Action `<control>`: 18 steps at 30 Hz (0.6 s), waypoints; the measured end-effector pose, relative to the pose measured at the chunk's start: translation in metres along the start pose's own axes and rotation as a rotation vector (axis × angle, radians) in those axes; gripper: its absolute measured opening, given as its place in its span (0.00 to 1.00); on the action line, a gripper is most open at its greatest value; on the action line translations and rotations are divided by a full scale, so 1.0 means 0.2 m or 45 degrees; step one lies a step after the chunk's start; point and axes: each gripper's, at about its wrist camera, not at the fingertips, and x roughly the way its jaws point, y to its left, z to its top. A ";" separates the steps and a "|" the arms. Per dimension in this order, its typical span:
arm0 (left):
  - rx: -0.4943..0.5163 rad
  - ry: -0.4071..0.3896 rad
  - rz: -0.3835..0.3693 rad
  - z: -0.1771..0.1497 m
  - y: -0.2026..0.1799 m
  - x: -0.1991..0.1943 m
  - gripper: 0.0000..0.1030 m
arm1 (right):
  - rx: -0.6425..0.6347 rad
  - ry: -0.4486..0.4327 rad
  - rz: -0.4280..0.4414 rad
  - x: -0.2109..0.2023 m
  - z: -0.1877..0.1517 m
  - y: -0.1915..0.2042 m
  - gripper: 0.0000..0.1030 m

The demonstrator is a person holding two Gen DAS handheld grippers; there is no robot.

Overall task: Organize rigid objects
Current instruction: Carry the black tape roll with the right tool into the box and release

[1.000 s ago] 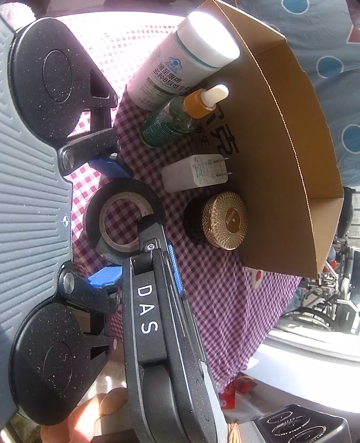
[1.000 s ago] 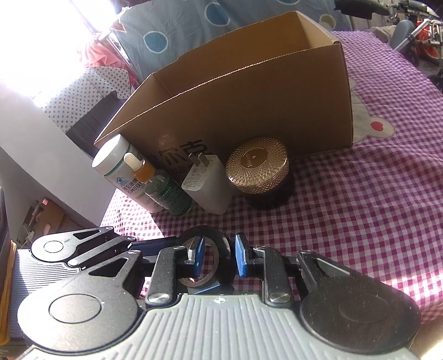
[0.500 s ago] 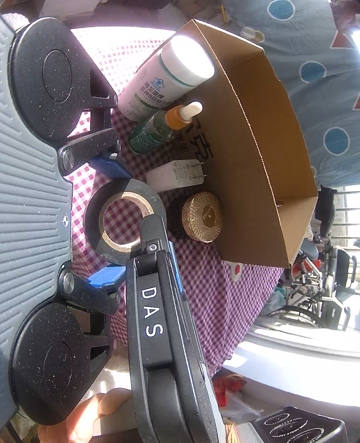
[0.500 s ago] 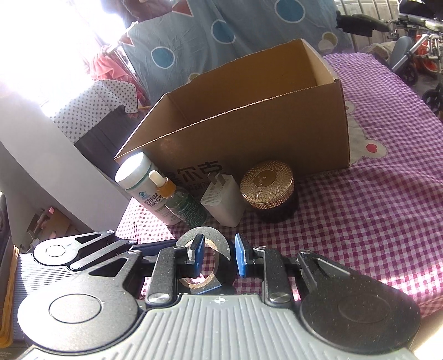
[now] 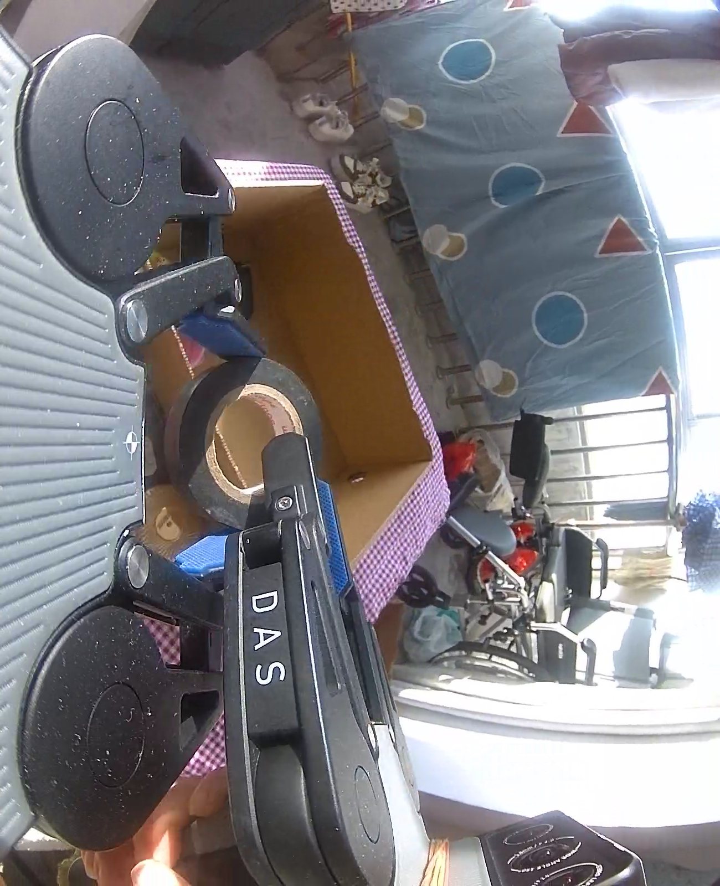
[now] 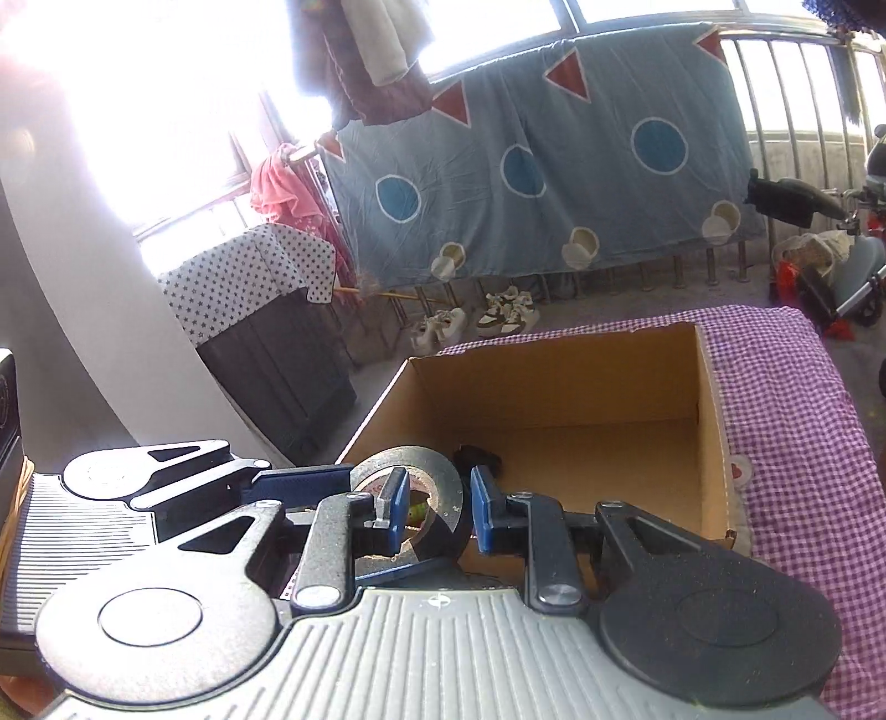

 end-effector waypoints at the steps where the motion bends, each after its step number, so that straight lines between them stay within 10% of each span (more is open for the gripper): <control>1: 0.004 0.006 0.004 0.04 0.02 0.02 0.65 | -0.003 0.022 0.009 0.04 0.04 -0.01 0.25; 18: -0.325 0.745 -0.223 0.11 0.52 0.93 0.65 | 0.347 0.785 0.051 1.11 0.25 -0.56 0.25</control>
